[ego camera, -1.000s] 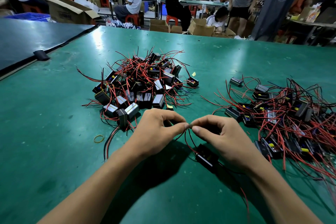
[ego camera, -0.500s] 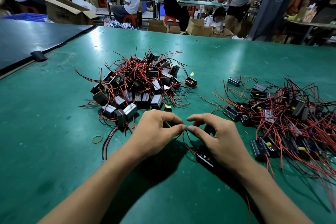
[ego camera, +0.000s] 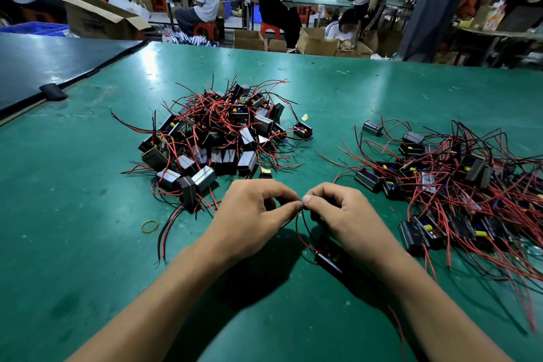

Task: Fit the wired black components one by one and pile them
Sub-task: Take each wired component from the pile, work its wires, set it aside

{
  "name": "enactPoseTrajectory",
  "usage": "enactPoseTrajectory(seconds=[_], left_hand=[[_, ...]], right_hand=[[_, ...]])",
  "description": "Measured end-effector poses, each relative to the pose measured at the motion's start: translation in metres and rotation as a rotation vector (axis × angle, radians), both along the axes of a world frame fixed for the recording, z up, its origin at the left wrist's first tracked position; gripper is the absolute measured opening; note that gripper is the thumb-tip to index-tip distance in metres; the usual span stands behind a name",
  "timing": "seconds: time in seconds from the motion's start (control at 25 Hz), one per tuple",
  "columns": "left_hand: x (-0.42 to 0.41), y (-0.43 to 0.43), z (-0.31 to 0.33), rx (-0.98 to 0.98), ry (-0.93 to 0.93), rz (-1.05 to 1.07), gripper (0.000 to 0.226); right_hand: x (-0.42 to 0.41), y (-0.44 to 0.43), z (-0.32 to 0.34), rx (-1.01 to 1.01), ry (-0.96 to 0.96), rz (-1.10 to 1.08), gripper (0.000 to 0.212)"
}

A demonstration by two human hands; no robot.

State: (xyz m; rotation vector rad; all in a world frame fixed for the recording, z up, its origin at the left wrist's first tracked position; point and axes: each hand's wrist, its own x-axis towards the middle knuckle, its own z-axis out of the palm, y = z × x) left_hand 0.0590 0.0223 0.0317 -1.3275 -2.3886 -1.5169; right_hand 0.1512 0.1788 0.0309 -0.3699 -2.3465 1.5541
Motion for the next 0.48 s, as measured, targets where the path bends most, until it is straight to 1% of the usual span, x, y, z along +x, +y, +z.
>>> enactPoseTrajectory(seconds=[0.08,0.16,0.24,0.28,0.36,0.48], left_hand=[[0.0004,0.0004,-0.0002,0.005,0.025,-0.004,0.002],[-0.0002,0.0002,-0.0003,0.011,0.028,0.003,0.002],[-0.0025,-0.0007,-0.0005,0.022,-0.031,0.009,0.003],[-0.0037,-0.0011,-0.0003,0.023,-0.078,0.004,0.003],[-0.0047,-0.0019,0.0003,0.009,-0.155,-0.012,0.003],[-0.0046,-0.0028,0.0024,0.008,-0.260,-0.043,0.005]], right_hand=[[-0.0005,0.0006,0.0009,-0.052,-0.023,-0.005,0.020],[0.0008,0.0011,0.0005,-0.049,-0.001,-0.003,0.018],[0.0034,0.0015,0.0008,0.047,0.093,-0.002,0.007],[0.0050,0.0022,0.0016,0.135,0.149,-0.002,0.006],[0.0062,0.0040,0.0029,0.302,0.245,0.011,0.014],[0.0055,0.0076,0.0027,0.375,0.298,0.049,0.013]])
